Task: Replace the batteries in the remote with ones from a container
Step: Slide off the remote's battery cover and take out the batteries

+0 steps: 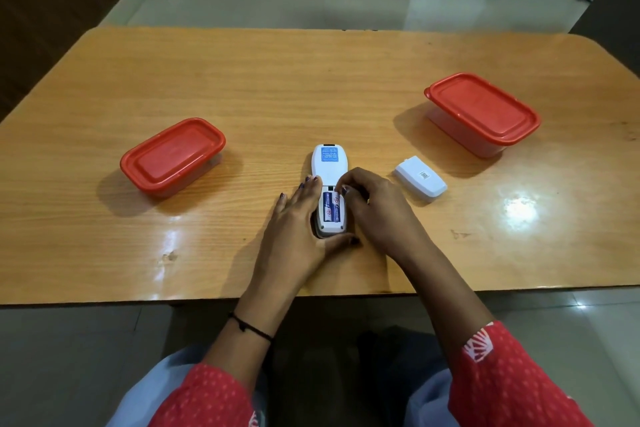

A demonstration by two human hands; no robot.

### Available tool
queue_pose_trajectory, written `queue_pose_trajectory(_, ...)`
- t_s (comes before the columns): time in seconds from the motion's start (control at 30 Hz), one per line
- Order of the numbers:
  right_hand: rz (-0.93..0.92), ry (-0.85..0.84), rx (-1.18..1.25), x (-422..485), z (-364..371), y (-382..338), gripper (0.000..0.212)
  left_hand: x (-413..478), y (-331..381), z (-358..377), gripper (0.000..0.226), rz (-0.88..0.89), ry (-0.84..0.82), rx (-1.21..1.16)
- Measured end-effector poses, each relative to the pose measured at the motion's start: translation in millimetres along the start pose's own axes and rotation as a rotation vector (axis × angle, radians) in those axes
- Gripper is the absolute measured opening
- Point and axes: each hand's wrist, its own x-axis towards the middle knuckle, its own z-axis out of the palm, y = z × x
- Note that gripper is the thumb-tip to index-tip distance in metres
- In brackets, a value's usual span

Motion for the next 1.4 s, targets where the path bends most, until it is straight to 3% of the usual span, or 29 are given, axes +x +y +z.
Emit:
queue_pose_trajectory(0.3, -0.046, -0.02, -0.227, -4, 13, -28, 0.016, -1, -1, 2, 0.077, 0.01, 0.005, 0.024)
queue_pose_trajectory(0.43, -0.173, 0.068, -0.151, -16, 30, -40, 0.021, 2, -9, 5, 0.06, 0.077, -0.047, 0.251)
queue_pose_trajectory(0.57, -0.14, 0.047, -0.157, -19, 26, -24, 0.021, 0, -1, 1, 0.064, -0.002, -0.013, 0.053)
queue_pose_trajectory(0.7, -0.12, 0.082, -0.021, -23, 23, -12, 0.014, -3, -1, 0, 0.07, 0.038, -0.032, 0.117)
queue_pose_trajectory(0.83, 0.033, 0.091, 0.292, -21, 14, -5, 0.014, -3, 1, -1, 0.08, 0.027, -0.1, 0.183)
queue_pose_trajectory(0.93, 0.027, 0.005, 0.348, -21, 3, -2, 0.01, -5, 3, -6, 0.085, -0.029, -0.147, 0.114)
queue_pose_trajectory(1.03, -0.07, -0.167, 0.256, -27, -6, -2, 0.011, -10, 5, -10, 0.079, -0.125, -0.161, 0.059)
queue_pose_trajectory(1.13, -0.138, -0.188, 0.139, -33, -8, -2, 0.016, -10, 5, -10, 0.076, -0.118, -0.18, 0.116)
queue_pose_trajectory(1.27, -0.145, -0.149, 0.123, -35, -10, 1, 0.014, -14, 0, -16, 0.066, -0.141, -0.238, 0.009)
queue_pose_trajectory(1.4, -0.174, -0.081, 0.214, -38, -11, -7, 0.015, -27, 2, -27, 0.052, -0.139, -0.022, -0.337)
